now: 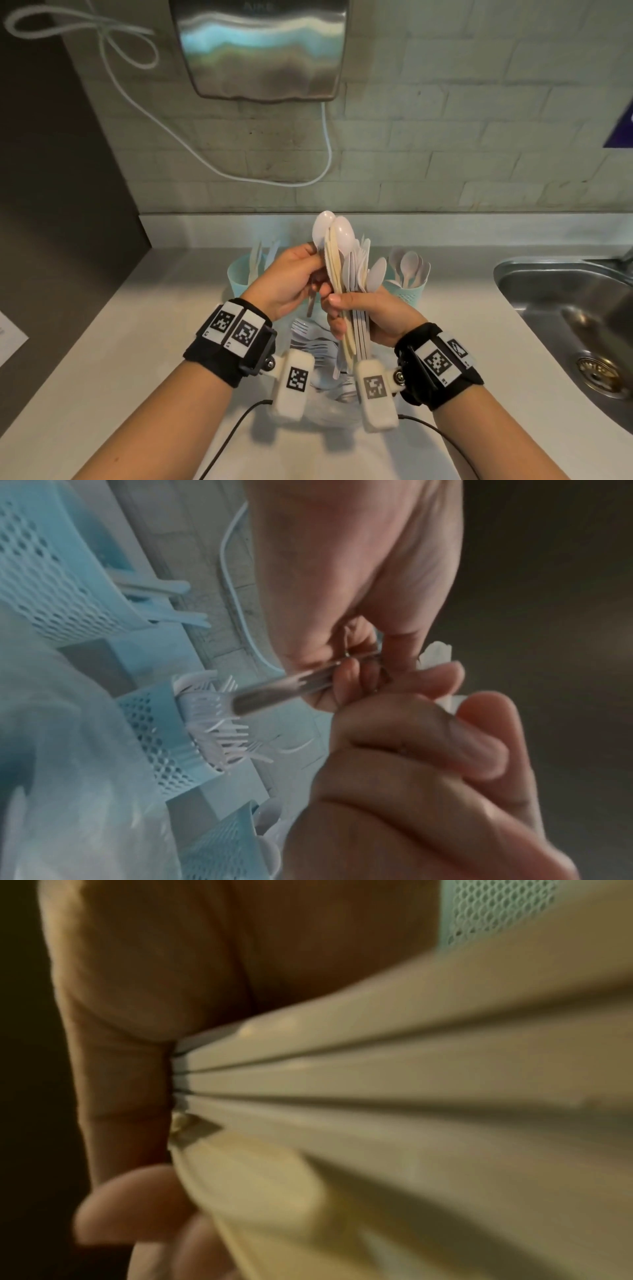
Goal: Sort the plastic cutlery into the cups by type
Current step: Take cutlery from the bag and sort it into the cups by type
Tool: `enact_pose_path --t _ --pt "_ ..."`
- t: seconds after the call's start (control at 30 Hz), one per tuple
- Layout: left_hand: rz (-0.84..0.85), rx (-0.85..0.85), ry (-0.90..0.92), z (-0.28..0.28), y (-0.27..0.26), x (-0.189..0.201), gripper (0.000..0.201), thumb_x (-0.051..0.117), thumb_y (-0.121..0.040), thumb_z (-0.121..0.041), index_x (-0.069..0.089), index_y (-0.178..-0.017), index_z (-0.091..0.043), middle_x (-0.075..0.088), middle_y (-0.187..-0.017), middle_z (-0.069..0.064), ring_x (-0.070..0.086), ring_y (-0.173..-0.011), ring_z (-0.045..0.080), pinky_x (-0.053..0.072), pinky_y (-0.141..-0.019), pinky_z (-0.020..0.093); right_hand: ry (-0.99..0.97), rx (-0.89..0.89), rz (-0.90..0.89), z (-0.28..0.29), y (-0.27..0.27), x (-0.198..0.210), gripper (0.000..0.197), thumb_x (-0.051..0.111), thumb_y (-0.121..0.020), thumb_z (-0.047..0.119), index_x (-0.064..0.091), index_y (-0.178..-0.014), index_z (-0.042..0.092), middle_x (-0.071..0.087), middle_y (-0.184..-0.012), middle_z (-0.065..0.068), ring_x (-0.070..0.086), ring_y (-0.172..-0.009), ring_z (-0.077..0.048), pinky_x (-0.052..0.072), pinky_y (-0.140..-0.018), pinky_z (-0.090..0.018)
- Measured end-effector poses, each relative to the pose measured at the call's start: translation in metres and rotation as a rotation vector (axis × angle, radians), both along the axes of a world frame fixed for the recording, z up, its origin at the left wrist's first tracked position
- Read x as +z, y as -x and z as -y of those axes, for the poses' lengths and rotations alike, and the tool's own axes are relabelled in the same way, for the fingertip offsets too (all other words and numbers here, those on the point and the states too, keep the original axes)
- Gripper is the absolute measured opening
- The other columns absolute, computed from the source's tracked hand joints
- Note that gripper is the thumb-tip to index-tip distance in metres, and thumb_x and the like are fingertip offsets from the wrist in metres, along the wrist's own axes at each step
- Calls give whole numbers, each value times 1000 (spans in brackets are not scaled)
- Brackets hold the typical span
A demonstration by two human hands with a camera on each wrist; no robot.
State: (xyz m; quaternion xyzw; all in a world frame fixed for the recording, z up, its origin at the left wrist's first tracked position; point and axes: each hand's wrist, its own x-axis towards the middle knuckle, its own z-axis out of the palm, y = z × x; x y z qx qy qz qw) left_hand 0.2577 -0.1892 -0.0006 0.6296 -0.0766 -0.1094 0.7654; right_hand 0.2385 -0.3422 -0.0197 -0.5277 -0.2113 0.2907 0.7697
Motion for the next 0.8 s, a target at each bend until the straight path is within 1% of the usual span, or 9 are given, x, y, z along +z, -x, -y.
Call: enact_pose_path --t 0.07,0.17,0.27,0.33,0.43,0.5,0.57,0.63,0.8 --pt "1 -57 0 -2 0 1 19 47 -95 -14 65 -95 -7 59 -59 5 48 -41 7 36 -48 24 -25 33 -6 1 -1 -3 16 73 -74 14 66 -88 10 55 -62 -3 57 -48 -14 51 -51 -27" --pt "-1 -162 25 -5 3 5 20 50 -89 -20 63 -97 -8 53 -55 0 48 -44 8 34 -52 26 -67 74 -8 2 -3 -6 25 80 -70 23 66 -87 10 56 -61 -2 57 -49 -14 51 -53 -27" --pt "-28 -234 62 -5 7 11 29 49 -84 -22 58 -106 -5 64 -65 5 56 -45 8 43 -49 21 -68 110 -18 1 -3 -9 27 81 -68 28 68 -86 12 57 -61 -1 57 -49 -13 50 -53 -26" --pt "-54 -283 109 -4 11 15 33 49 -79 -21 54 -105 -1 70 -67 4 62 -46 8 50 -49 20 -67 142 -28 -1 -3 -11 27 80 -68 28 68 -86 13 58 -61 0 58 -49 -13 50 -54 -26" --pt "-61 -327 156 -4 12 18 37 50 -77 -20 53 -106 3 71 -69 6 64 -47 10 52 -49 21 -73 173 -42 -2 -1 -14 27 81 -67 28 68 -86 12 58 -61 -1 58 -50 -14 51 -55 -26" --pt "-57 -291 146 -4 12 16 36 46 -80 -18 54 -108 3 72 -73 6 65 -52 10 53 -52 20 -88 185 -59 -3 -1 -15 27 80 -68 26 67 -87 12 59 -62 -1 60 -51 -14 52 -56 -27" --pt "-34 -220 117 -4 8 12 33 49 -81 -22 61 -107 -5 73 -86 4 68 -74 13 56 -72 26 -99 188 -81 -3 -2 -17 25 79 -70 26 65 -86 13 59 -62 -1 60 -52 -14 53 -56 -26" --pt "-10 -131 105 -4 5 10 31 51 -82 -30 66 -104 -14 73 -93 1 64 -89 16 50 -87 32 -99 183 -101 -2 -3 -20 23 77 -72 25 63 -86 13 58 -62 0 59 -51 -13 52 -56 -26" --pt "51 -6 131 -2 2 14 38 50 -82 -40 62 -109 -17 73 -98 0 53 -81 16 43 -79 32 -111 174 -89 -1 -4 -23 22 72 -78 22 55 -86 12 53 -62 0 55 -50 -12 51 -55 -26"
